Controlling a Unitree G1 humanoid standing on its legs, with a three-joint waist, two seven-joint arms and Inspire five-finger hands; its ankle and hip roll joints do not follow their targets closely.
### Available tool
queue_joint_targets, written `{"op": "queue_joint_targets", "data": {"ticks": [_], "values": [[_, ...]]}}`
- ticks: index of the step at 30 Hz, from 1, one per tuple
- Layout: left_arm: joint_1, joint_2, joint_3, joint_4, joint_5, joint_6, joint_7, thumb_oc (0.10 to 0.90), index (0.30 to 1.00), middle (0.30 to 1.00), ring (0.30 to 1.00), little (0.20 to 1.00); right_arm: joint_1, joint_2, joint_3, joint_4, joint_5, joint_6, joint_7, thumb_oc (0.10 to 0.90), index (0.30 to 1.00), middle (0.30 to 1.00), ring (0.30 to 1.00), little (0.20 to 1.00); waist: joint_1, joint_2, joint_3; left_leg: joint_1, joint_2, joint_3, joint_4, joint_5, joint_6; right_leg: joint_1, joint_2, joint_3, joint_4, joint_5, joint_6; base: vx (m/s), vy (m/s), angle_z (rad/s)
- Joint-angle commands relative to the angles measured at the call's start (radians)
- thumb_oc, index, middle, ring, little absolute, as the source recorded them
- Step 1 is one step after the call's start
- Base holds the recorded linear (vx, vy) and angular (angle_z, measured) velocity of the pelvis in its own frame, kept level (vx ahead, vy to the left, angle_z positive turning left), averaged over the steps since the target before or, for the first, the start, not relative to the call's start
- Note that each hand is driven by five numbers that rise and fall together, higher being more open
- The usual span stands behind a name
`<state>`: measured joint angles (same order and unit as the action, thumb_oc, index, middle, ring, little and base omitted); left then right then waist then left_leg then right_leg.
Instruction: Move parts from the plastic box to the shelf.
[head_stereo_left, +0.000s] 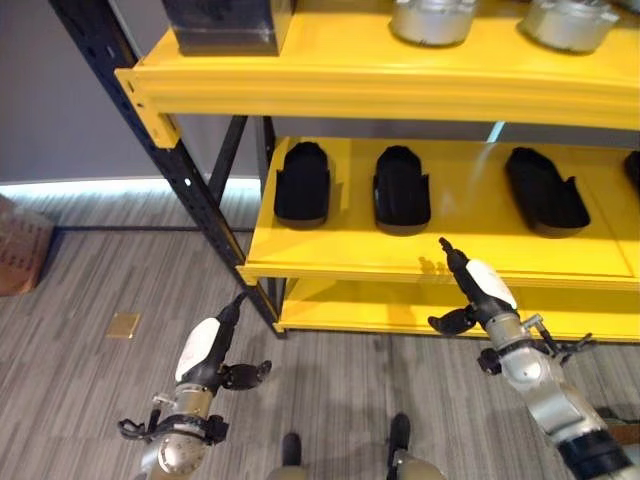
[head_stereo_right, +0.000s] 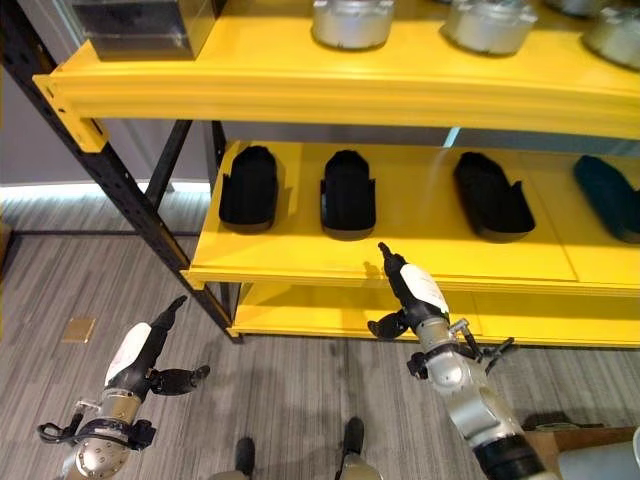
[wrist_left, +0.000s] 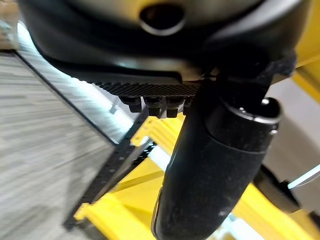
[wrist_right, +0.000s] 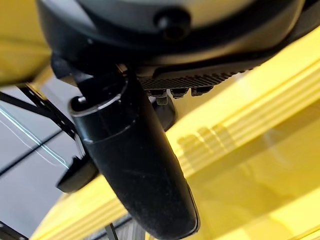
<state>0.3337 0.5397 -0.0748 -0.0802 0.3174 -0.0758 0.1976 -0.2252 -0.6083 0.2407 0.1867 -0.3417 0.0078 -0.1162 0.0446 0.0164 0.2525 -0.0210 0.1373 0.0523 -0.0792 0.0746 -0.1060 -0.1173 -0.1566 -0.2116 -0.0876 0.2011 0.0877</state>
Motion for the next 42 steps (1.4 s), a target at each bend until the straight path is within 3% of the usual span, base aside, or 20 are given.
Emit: {"op": "queue_joint_targets", "data": {"ticks": [1, 10, 25, 42], "values": [[-0.068, 0.083, 0.05, -0.089, -0.035, -0.083, 0.04, 0.9, 1.0, 1.0, 1.0, 1.0, -0.171, -0.05, 0.019, -0.055, -0.029, -0.045, -0.092, 0.9, 1.0, 1.0, 1.0, 1.0, 0.004, -0.041, 0.023, -0.058, -0.016, 0.019, 0.037, 0.003, 0.034, 0.083, -0.069, -0.008, 0.061, -0.124, 0.067, -0.04, 0.003, 0.06], [-0.087, 0.084, 0.035, -0.072, -0.036, -0.073, 0.055, 0.9, 1.0, 1.0, 1.0, 1.0, -0.294, -0.077, 0.068, 0.004, -0.063, -0.031, -0.1, 0.9, 1.0, 1.0, 1.0, 1.0, 0.022, -0.031, 0.077, -0.115, -0.019, 0.011, 0.063, 0.005, 0.037, 0.02, -0.076, -0.002, 0.09, -0.121, 0.062, -0.02, 0.001, 0.03], [-0.11, 0.073, 0.052, -0.069, -0.023, -0.062, 0.077, 0.9, 1.0, 1.0, 1.0, 1.0, -0.277, -0.037, 0.093, 0.038, -0.086, -0.025, -0.076, 0.9, 1.0, 1.0, 1.0, 1.0, 0.032, -0.047, 0.112, -0.146, -0.022, 0.007, 0.085, -0.003, 0.041, -0.001, -0.083, -0.005, 0.099, -0.12, 0.06, 0.0, 0.002, 0.01], [-0.117, 0.084, 0.05, -0.052, -0.04, -0.062, 0.095, 0.9, 1.0, 1.0, 1.0, 1.0, -0.398, -0.059, 0.12, 0.171, -0.083, 0.003, -0.118, 0.9, 1.0, 1.0, 1.0, 1.0, 0.042, -0.043, 0.147, -0.177, -0.022, 0.004, 0.095, 0.002, 0.041, -0.04, -0.089, 0.0, 0.121, -0.118, 0.057, 0.0, 0.002, 0.01]]}}
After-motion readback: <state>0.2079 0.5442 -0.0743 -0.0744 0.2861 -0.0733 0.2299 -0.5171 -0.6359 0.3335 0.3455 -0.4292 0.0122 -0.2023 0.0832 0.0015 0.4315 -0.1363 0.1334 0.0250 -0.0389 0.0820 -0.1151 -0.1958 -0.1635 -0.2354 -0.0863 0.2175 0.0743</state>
